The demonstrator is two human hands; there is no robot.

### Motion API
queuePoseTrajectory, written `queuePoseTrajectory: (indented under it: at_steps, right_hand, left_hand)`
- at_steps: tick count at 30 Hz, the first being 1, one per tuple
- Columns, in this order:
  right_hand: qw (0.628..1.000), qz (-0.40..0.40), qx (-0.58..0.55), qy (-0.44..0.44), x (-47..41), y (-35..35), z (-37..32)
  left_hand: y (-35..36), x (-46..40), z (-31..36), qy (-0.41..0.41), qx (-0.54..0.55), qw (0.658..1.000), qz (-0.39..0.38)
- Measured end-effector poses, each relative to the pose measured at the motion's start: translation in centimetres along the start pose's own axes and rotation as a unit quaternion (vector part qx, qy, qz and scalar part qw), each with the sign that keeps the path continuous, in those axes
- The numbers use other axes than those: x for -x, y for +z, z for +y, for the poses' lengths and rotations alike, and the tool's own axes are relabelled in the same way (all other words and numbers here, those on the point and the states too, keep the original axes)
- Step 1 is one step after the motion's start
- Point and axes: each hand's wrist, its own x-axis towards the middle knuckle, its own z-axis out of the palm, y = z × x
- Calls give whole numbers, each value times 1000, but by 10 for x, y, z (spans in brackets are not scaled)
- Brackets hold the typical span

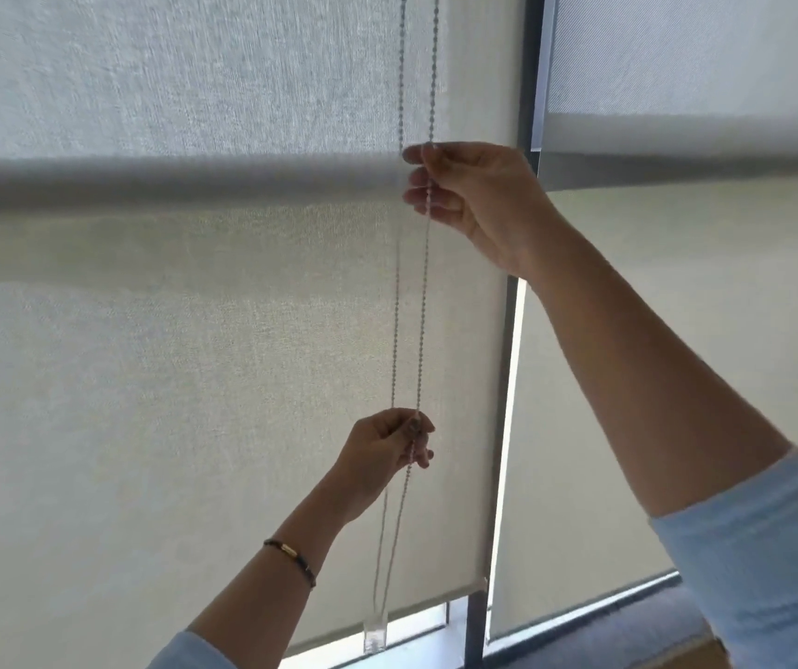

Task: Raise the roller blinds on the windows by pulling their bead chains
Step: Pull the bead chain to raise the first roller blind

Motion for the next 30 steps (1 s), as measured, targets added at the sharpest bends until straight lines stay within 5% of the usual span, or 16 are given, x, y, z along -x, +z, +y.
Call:
queuePoseTrajectory:
  at_steps: [5, 10, 16, 19, 22, 30]
  right_hand:
    - [998, 53, 9, -45, 4, 3, 9]
    - [994, 76, 9, -79, 17, 10, 11]
    - [992, 69, 35, -103, 25, 20, 4]
    - [990, 69, 46, -118, 30, 21, 4]
    - [988, 79, 49, -124, 38, 21, 10]
    - [978, 111, 134, -110, 68, 8, 63]
  left_hand:
    - [-3, -4, 50, 13, -57, 998, -4]
    - [4, -37, 189, 180, -23, 983, 14]
    - [31, -67, 329, 287, -36, 955, -65]
    - [40, -73, 343, 324, 41, 939, -112]
    - [47, -74, 329, 324, 101, 938, -70]
    - [60, -62, 273, 281, 78, 956, -39]
